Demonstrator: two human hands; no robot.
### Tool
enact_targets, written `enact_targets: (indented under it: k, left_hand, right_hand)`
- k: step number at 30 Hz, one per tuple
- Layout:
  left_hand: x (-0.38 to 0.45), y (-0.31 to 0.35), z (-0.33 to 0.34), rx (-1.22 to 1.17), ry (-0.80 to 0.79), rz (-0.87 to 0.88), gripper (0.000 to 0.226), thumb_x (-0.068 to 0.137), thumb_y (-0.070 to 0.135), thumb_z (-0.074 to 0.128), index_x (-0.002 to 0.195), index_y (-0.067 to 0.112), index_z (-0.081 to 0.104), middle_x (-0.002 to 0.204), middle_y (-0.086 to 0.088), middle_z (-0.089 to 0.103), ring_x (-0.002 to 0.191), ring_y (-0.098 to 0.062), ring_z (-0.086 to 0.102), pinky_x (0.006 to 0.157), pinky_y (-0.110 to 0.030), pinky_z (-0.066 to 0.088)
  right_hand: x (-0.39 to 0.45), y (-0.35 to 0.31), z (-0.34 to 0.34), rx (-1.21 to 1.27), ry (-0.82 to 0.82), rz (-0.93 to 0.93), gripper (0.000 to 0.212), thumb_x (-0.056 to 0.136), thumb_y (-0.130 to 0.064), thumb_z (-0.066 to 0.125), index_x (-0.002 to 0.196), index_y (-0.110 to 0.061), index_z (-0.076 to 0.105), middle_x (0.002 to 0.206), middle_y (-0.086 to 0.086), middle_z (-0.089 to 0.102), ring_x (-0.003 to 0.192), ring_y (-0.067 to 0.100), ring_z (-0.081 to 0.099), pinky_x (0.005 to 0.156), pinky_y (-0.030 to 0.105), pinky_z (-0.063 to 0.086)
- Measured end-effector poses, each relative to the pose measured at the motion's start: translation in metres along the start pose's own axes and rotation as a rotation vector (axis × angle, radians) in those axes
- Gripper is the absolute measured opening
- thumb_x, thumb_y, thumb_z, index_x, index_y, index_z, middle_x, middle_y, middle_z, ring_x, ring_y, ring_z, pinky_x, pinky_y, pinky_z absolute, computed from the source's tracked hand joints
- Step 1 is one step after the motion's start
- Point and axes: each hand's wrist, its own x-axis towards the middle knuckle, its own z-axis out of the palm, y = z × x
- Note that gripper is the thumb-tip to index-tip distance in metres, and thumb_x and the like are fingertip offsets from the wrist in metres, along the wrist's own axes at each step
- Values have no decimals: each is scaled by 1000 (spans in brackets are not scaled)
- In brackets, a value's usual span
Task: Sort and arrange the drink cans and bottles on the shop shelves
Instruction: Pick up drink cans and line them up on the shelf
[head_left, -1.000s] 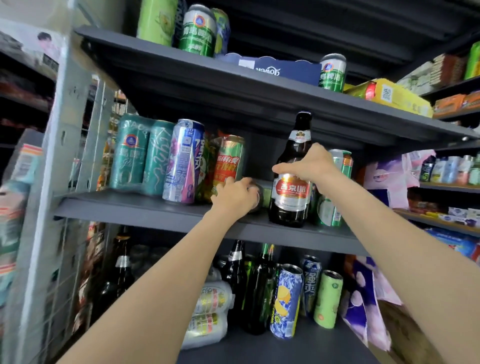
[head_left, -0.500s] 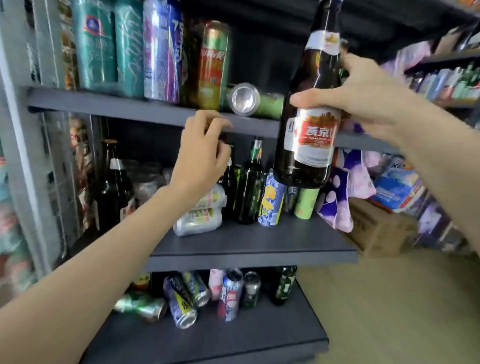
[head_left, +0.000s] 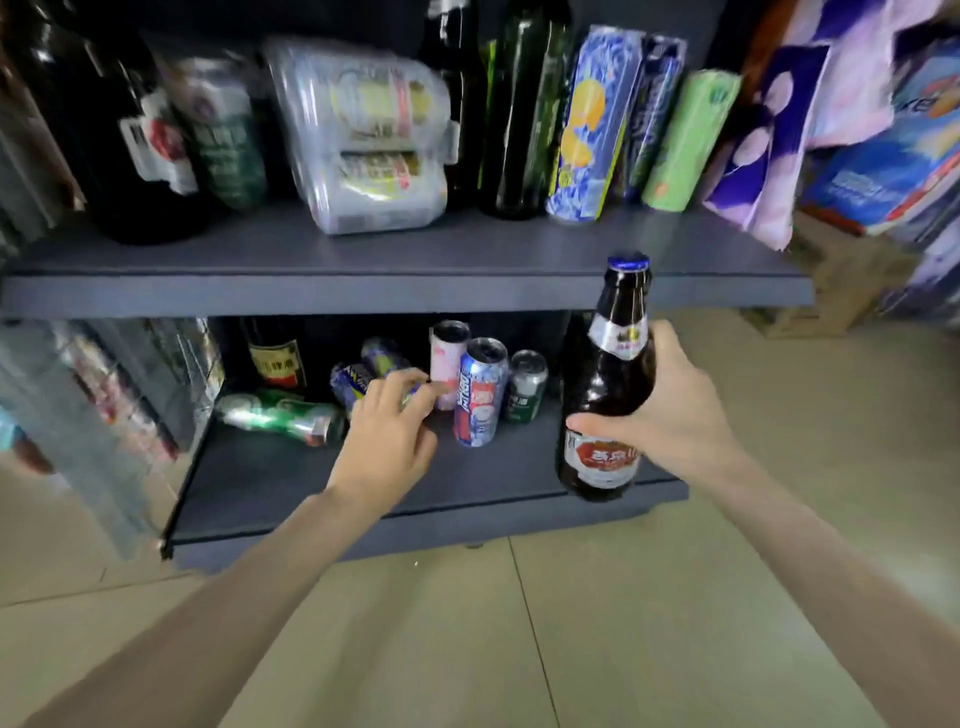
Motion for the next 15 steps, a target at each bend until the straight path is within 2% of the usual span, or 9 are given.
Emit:
enact_targets:
  k: [2,5,8,11,15]
  left_hand:
    - [-7,-8,21,-52,-17,-116,40,71,20,37,111,24,43,107,-15,55,84,-38,54,74,-40,45]
    - [-5,-13,45,-114,-51,-199,44,71,19,45,114,24,44,109,-18,53,91,-40,53,85,-47,47]
    - [11,-7,58,-172,-54,-267,55,73,34,47,125,18,50,116,-15,48,101,-36,47,90,-46,43]
    - [28,-1,76,-302,-54,-410,67,75,26,71,135,19,40,120,-14,43,109,-33,43,97,-43,38]
    - [43,-3,106,-463,-71,-622,87,69,31,80,138,17,29,127,-11,42,117,-26,41,97,-39,39]
  right_hand:
    - [0,37,26,32,17,61,66,59,-17,87,103,-25,39,87,-27,50,89,7,49,69,15,37]
    - [6,82,59,109,69,157,65,61,-11,85,103,-22,38,88,-19,53,85,7,52,64,10,38]
    - [22,116,86,133,132,199,66,60,-12,86,104,-19,38,95,-8,56,91,13,53,75,23,39]
    - [43,138,104,150,187,196,70,58,-12,86,110,-18,40,104,-5,57,102,17,55,85,29,43]
    - [71,147,115,130,215,145,73,56,-13,86,113,-17,41,114,1,59,113,23,54,96,41,45]
